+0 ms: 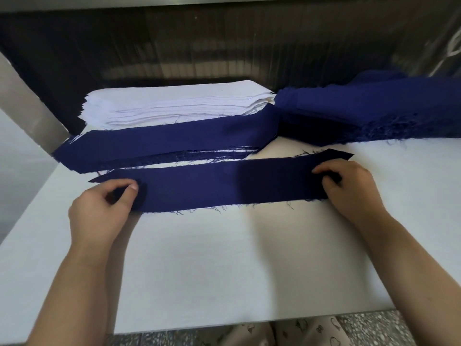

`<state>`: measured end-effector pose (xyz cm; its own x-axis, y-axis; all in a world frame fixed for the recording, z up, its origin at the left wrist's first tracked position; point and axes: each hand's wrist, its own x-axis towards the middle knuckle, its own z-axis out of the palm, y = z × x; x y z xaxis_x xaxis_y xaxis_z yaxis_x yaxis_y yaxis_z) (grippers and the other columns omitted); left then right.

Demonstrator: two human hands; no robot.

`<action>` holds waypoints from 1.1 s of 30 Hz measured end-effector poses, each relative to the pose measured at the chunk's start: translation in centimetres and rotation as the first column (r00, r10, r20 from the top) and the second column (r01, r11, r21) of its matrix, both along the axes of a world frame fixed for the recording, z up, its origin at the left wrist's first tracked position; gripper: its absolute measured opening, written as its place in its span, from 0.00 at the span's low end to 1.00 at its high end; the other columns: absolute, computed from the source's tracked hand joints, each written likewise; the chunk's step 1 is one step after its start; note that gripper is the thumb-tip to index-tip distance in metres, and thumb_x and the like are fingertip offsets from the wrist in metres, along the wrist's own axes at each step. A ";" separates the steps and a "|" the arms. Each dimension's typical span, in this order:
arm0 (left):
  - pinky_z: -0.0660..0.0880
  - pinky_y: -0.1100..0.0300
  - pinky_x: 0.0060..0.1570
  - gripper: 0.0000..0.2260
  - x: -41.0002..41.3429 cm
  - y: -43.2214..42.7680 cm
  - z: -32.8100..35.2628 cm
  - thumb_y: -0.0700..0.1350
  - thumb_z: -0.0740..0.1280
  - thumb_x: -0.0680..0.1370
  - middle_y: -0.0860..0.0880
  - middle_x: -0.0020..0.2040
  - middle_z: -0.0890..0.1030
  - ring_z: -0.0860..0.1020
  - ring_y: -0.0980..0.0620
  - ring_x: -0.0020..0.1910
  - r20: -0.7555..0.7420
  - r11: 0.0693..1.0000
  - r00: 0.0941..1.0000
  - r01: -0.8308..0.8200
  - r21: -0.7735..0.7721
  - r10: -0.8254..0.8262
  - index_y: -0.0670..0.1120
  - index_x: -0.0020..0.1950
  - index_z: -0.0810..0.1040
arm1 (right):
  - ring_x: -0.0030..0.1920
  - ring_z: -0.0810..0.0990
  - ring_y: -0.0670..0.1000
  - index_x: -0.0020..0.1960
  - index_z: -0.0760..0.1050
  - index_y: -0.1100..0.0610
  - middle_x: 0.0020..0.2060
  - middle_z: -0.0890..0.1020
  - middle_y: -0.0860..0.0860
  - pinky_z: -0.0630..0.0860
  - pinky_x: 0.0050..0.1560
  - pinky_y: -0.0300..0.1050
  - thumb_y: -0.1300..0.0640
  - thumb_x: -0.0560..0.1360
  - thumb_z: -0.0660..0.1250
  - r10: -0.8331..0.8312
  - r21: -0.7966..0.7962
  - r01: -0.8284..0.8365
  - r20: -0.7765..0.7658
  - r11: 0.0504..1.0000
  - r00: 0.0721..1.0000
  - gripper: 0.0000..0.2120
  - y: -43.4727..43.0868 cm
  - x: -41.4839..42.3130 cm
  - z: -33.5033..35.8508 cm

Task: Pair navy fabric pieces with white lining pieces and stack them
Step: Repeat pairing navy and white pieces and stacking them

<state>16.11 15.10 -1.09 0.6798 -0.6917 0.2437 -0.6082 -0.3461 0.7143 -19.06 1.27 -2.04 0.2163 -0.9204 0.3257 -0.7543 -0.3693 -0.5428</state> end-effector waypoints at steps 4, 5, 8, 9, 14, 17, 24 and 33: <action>0.68 0.58 0.50 0.02 0.0 -0.2 0.1 0.47 0.70 0.76 0.53 0.48 0.81 0.75 0.52 0.48 -0.055 0.999 0.998 -0.036 -0.020 0.035 0.53 0.48 0.81 | 0.48 0.75 0.50 0.44 0.81 0.58 0.45 0.78 0.47 0.64 0.48 0.25 0.74 0.69 0.63 -0.010 -0.121 0.026 0.129 0.992 0.992 0.15 0.4 0.1 0.4; 0.69 0.57 0.51 0.03 0.0 -0.2 0.1 0.47 0.70 0.76 0.53 0.50 0.81 0.75 0.51 0.49 -0.079 0.998 0.996 -0.040 -0.053 0.036 0.53 0.49 0.81 | 0.47 0.75 0.48 0.43 0.81 0.57 0.45 0.78 0.46 0.64 0.49 0.22 0.75 0.69 0.63 -0.003 -0.162 0.033 0.178 0.986 0.984 0.16 0.5 0.2 0.5; 0.72 0.55 0.56 0.07 0.2 -0.2 -0.1 0.47 0.70 0.76 0.51 0.54 0.80 0.76 0.50 0.49 -0.087 0.981 0.995 -0.070 -0.182 0.055 0.51 0.53 0.81 | 0.47 0.73 0.39 0.40 0.81 0.57 0.46 0.79 0.45 0.68 0.52 0.28 0.76 0.68 0.63 0.035 -0.256 0.038 0.276 0.966 0.960 0.16 0.8 0.9 0.8; 0.72 0.56 0.56 0.09 0.3 -0.1 -0.1 0.49 0.69 0.76 0.52 0.54 0.79 0.76 0.51 0.49 -0.088 0.970 0.994 -0.086 -0.226 0.068 0.51 0.55 0.81 | 0.47 0.72 0.39 0.40 0.81 0.58 0.46 0.78 0.44 0.70 0.53 0.34 0.77 0.68 0.62 0.050 -0.286 0.036 0.286 0.957 0.957 0.16 0.9 1.1 0.7; 0.74 0.65 0.55 0.12 0.1 -0.7 0.6 0.53 0.68 0.73 0.60 0.56 0.79 0.78 0.62 0.53 -0.302 0.878 0.953 -0.165 -0.450 0.024 0.57 0.57 0.79 | 0.49 0.71 0.38 0.41 0.81 0.60 0.49 0.78 0.45 0.68 0.62 0.43 0.75 0.70 0.61 0.082 -0.365 0.046 0.328 0.930 0.941 0.15 -0.3 2.3 1.1; 0.75 0.64 0.58 0.13 0.8 -2.2 1.3 0.50 0.71 0.72 0.56 0.59 0.79 0.79 0.60 0.56 -0.436 0.822 0.899 -0.211 -0.529 -0.050 0.58 0.56 0.78 | 0.50 0.72 0.46 0.42 0.81 0.61 0.49 0.76 0.41 0.64 0.55 0.25 0.76 0.71 0.60 0.088 -0.331 0.031 0.337 0.943 0.938 0.15 -1.7 3.7 1.4; 0.76 0.57 0.59 0.20 4.2 -7.9 2.0 0.39 0.70 0.72 0.53 0.61 0.76 0.78 0.55 0.59 -0.673 0.779 0.737 -0.391 -0.490 -0.054 0.53 0.61 0.73 | 0.54 0.72 0.48 0.44 0.82 0.62 0.51 0.75 0.46 0.63 0.54 0.23 0.76 0.72 0.56 0.026 -0.153 0.036 0.387 0.988 0.922 0.17 -5.0 9.4 1.3; 0.74 0.57 0.62 0.29 6.6 -9.7 -0.1 0.36 0.66 0.75 0.49 0.66 0.73 0.75 0.50 0.63 -0.710 0.853 0.704 -0.379 -0.358 0.015 0.47 0.74 0.62 | 0.58 0.74 0.55 0.51 0.80 0.63 0.56 0.78 0.57 0.60 0.54 0.26 0.71 0.73 0.59 -0.008 0.009 0.006 0.227 1.000 0.974 0.13 -7.0 11.9 0.4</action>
